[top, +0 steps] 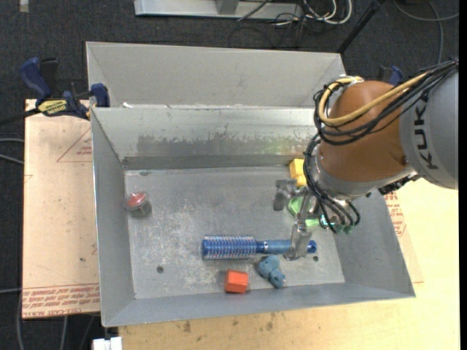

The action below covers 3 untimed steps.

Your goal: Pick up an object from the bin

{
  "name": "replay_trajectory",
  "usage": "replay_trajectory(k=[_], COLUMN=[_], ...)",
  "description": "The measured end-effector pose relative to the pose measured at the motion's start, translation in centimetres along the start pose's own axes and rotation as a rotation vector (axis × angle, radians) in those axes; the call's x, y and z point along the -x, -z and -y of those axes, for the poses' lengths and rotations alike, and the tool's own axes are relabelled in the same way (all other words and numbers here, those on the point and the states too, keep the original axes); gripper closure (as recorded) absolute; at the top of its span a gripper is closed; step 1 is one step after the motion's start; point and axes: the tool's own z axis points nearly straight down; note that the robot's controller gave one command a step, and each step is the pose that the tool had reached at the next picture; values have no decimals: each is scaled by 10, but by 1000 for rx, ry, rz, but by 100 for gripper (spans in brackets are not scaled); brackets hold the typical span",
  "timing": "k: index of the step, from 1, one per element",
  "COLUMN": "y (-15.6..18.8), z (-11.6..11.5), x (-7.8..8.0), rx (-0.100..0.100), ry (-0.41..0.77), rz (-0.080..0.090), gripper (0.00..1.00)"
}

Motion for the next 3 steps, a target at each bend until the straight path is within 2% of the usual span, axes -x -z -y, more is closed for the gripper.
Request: replay_trajectory(k=[1, 2, 3], y=[-129, -94, -92], z=[-40, -42, -41], x=[-11, -12, -13], rx=[1, 2, 2], ry=[38, -54, -162], rz=[1, 10, 8], gripper=[0, 0, 0])
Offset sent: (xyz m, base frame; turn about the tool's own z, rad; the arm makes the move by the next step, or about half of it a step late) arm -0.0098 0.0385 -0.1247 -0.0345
